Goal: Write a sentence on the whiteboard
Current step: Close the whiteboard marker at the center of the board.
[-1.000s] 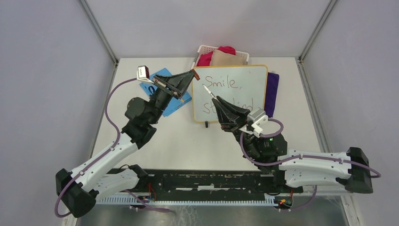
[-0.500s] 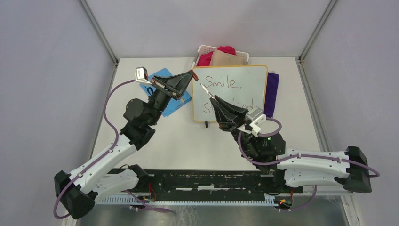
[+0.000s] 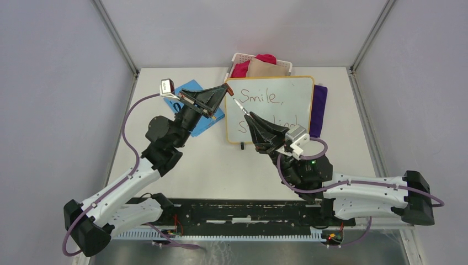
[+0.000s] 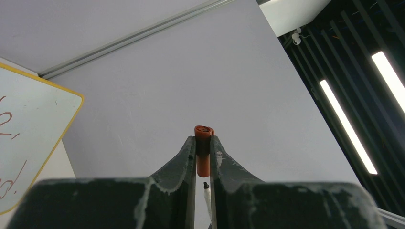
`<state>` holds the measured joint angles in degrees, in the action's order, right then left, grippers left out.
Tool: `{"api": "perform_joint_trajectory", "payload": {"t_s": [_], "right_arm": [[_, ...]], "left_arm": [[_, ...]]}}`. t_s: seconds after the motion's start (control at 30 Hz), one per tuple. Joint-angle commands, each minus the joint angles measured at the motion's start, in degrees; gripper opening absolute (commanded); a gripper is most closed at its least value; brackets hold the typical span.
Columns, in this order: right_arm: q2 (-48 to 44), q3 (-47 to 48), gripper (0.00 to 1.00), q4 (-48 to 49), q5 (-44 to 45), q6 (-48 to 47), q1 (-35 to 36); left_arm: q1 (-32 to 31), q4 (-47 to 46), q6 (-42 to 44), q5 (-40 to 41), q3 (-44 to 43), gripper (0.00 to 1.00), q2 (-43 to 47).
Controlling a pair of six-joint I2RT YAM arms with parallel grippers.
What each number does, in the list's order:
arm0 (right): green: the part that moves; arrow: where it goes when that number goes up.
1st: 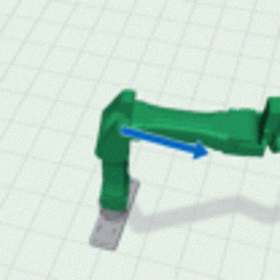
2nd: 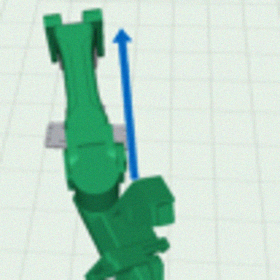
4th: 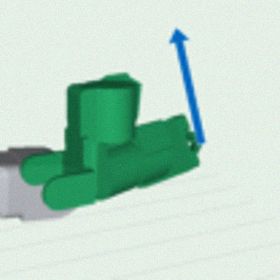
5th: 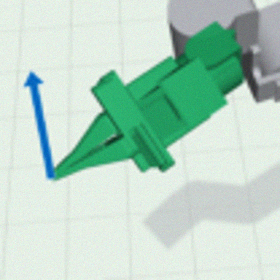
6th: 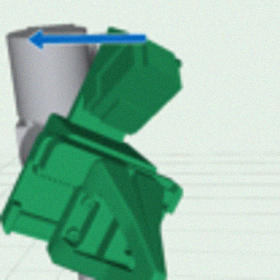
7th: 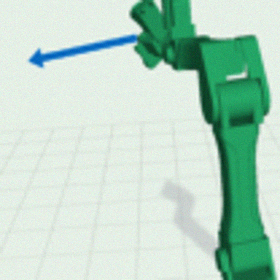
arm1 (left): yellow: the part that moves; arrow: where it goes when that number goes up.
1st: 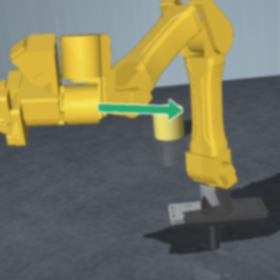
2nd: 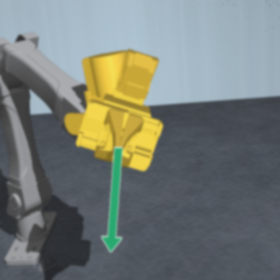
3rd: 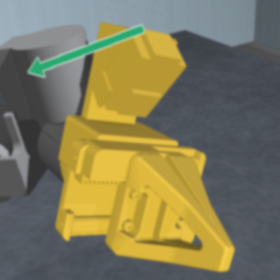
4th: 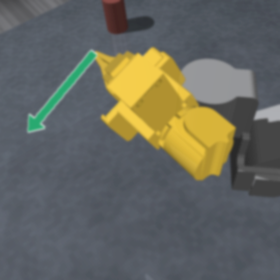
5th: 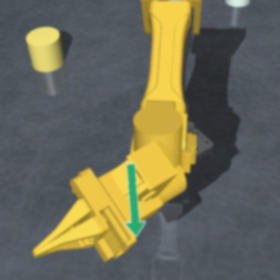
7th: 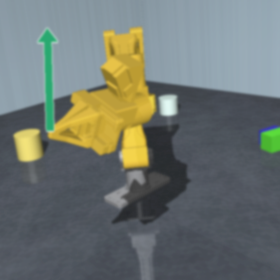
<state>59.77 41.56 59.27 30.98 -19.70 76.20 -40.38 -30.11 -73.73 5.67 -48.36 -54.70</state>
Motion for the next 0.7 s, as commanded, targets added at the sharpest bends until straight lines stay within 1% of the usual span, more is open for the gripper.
{"api": "perform_joint_trajectory", "payload": {"t_s": [0.0,0.67], "right_arm": [[0.1,2.6,0.0,3.0,0.5,0.4,0.2],[0.5,2.6,0.0,3.7,1.6,-0.2,0.3]], "left_arm": [[-0.3,-1.7,-2.6,-0.3,-0.4,0.02,0.8],[-0.7,-1.7,-2.1,-0.6,-0.1,0.02,1.1]]}}
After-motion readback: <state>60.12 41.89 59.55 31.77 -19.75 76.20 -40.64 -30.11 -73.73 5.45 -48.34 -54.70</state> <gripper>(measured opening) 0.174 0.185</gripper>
